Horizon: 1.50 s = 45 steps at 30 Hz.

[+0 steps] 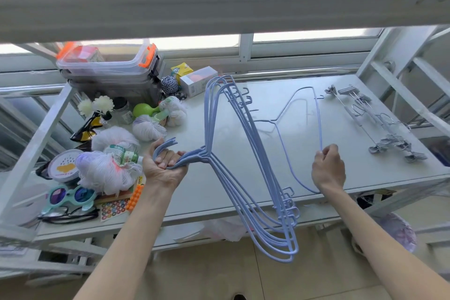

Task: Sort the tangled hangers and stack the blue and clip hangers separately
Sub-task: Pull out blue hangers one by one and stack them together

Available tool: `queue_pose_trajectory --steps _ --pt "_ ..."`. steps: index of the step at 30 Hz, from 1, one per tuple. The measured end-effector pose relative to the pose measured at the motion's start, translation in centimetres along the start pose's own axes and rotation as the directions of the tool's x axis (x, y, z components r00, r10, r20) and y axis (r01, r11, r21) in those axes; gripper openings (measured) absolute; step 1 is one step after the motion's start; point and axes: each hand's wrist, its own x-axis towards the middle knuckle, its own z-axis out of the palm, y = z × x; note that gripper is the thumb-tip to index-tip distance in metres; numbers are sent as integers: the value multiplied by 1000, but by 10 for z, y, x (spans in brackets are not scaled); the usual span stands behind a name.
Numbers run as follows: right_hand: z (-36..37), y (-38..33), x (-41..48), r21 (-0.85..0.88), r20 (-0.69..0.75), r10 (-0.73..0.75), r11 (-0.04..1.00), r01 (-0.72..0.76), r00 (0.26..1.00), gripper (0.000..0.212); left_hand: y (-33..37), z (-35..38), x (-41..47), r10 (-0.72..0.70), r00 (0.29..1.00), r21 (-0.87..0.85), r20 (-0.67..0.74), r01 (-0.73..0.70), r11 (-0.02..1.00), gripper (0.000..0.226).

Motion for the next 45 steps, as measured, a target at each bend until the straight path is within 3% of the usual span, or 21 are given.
queue_pose_trajectory --steps 12,27,33,39,45 --pt "-14 -2 4 160 -47 30 987 -22 998 12 -23 -15 25 -61 993 46 -97 66 997 67" --pt "-14 -26 -14 411 65 -64 911 32 996 16 -27 -26 40 -98 919 21 -381 114 993 50" --pt "-10 -39 -44 444 182 -177 892 80 967 21 -22 -23 35 -136 929 96 -345 179 979 46" --pt "-3 -39 -78 363 271 -278 916 170 922 20 -13 -22 35 -183 946 186 -268 237 954 34" --pt "8 -35 -88 345 298 -299 919 190 906 21 -2 -9 35 -155 967 473 -204 236 849 43"
